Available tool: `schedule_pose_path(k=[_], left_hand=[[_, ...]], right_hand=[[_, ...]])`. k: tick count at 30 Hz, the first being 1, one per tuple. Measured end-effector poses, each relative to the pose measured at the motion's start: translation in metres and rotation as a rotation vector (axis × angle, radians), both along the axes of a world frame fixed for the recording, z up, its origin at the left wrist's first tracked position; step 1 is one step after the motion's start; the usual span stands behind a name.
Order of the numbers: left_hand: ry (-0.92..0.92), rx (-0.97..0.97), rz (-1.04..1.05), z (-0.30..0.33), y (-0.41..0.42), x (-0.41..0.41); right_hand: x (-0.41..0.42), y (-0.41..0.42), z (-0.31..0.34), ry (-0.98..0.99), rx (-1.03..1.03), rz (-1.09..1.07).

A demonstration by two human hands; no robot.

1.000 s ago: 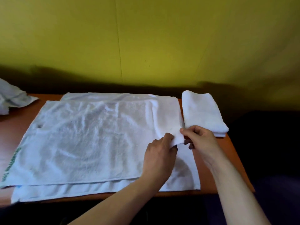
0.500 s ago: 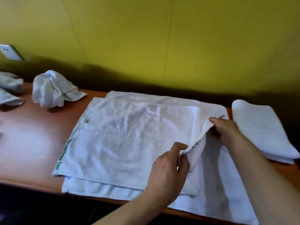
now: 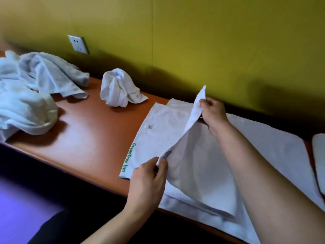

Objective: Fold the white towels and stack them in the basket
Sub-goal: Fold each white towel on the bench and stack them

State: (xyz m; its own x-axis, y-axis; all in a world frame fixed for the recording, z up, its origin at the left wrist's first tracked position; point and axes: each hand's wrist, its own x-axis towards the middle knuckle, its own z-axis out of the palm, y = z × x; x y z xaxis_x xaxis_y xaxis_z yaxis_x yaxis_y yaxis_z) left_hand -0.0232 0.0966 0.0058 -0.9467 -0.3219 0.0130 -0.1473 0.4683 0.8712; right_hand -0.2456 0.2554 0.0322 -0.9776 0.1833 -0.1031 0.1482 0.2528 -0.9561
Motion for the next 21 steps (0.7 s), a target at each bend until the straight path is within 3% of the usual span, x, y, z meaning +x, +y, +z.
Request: schedule_pose_path(k=[7,11,13,18,21], left_hand=[[-0.151,-0.091,0.064,-0.014,-0.080,0.007],[-0.374,-0.252,0.055,-0.030,-0.102,-0.002],[-0.457,-0.371,0.043,-0.042,-0.113,-0.007],[-0.450,-0.348,0.013,-0.053,-0.128,-0.014],[-0.467,-0.249,-0.006,-0.051,-0.122,-0.020]], right_hand=[[0.001,-0.104,0.004,0.034,0.164,0.149],[0.018,-0.125,-0.003,-0.077,0.001,0.189],[0.039,-0.111,-0.008,-0.057,0.017,0.156],[0.143,-0.013,-0.034,-0.002,0.534,-0.073],[0.204,0.039,-0.052,-0.163,0.792,-0.281]])
